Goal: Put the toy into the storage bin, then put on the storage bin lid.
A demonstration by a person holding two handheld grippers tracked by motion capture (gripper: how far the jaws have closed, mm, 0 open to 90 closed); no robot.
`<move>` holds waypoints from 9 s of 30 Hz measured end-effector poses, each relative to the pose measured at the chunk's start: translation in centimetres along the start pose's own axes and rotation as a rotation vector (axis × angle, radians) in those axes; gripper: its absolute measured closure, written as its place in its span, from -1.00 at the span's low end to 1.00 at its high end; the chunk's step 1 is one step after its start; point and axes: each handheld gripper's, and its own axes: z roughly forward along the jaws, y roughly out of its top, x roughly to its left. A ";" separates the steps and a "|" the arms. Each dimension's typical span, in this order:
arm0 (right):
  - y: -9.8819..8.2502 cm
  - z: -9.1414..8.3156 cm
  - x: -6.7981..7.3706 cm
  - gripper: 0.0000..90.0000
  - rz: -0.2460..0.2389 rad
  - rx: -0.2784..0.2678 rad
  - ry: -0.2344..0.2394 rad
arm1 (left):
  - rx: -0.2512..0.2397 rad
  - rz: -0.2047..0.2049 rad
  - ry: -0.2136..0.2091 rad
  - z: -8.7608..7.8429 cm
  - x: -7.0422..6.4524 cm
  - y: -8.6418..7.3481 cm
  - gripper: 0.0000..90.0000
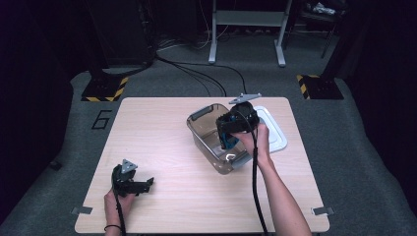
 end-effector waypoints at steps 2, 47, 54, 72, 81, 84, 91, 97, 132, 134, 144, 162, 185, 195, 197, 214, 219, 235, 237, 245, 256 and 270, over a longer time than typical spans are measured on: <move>-0.2 0.0 0.0 -0.46 0.007 -0.001 0.000 | 0.000 0.000 0.000 0.0 0.0 0.0 -0.96; -6.7 1.3 0.1 -0.47 0.022 0.060 0.026 | 0.000 -0.001 -0.003 0.0 0.0 0.0 -0.95; -7.0 1.2 0.1 -0.47 0.028 0.056 0.026 | 0.001 -0.001 -0.003 0.0 0.0 0.0 -0.95; -6.6 0.2 0.6 -0.47 0.021 0.135 0.004 | 0.001 -0.002 -0.004 0.0 0.0 0.0 -0.95; -6.8 -0.2 0.6 -0.47 0.037 0.152 0.002 | 0.001 -0.001 -0.003 0.0 0.0 0.0 -0.95; -6.9 -0.4 0.6 -0.47 0.039 0.158 0.002 | 0.002 -0.001 -0.002 0.0 0.0 0.0 -0.95; -7.5 -0.8 0.9 -0.48 0.041 0.157 0.005 | 0.002 0.000 -0.002 0.0 0.0 0.0 -0.95; -7.7 -0.7 1.3 -0.48 0.034 0.151 -0.007 | 0.002 0.001 -0.002 0.0 0.0 0.0 -0.95; -7.7 -0.7 1.2 -0.48 0.033 0.132 -0.009 | 0.001 0.000 -0.002 0.0 0.0 0.0 -0.95; -7.7 -0.7 1.2 -0.48 0.034 0.131 -0.010 | 0.001 0.000 -0.002 0.0 0.0 0.0 -0.95; -7.7 -0.8 1.2 -0.61 0.033 0.123 -0.003 | 0.001 0.000 -0.002 0.0 0.0 0.0 -0.95; -8.1 -3.7 0.1 -1.00 0.042 0.070 0.014 | 0.001 0.000 -0.002 0.0 0.0 0.0 -0.95; -13.5 -5.7 -7.9 -1.00 0.222 0.068 -0.123 | 0.001 0.001 -0.001 0.0 0.0 0.0 -0.95; -15.0 -2.9 -10.3 -1.00 0.296 0.105 -0.114 | 0.012 0.004 -0.006 -0.1 0.0 0.0 -0.95; -15.1 -2.7 -10.5 -1.00 0.287 0.103 -0.115 | 0.002 0.001 -0.002 0.0 0.0 0.0 -0.95; -14.4 2.9 -12.4 -0.66 0.277 0.147 -0.184 | 0.001 0.001 -0.002 0.0 0.0 0.0 -0.95; -14.1 4.2 -12.9 -0.50 0.247 0.137 -0.211 | 0.001 0.001 -0.002 0.0 0.0 0.0 -0.95; -13.7 6.6 -14.7 -0.14 0.276 0.121 -0.232 | -0.001 0.002 -0.002 0.0 0.0 0.0 -0.95; -13.6 6.7 -15.0 -0.12 0.283 0.101 -0.236 | -0.002 0.001 -0.002 0.0 0.0 0.0 -0.95; -13.3 7.5 -15.5 0.03 0.304 0.118 -0.218 | -0.002 0.001 -0.002 0.0 0.0 0.0 -0.95; -13.1 7.5 -15.4 0.48 0.306 0.161 -0.250 | 0.001 0.000 -0.002 0.0 0.0 0.0 -0.95; -12.3 4.7 -16.0 0.49 0.310 0.231 -0.220 | 0.016 0.004 -0.009 -0.1 0.1 0.1 -0.95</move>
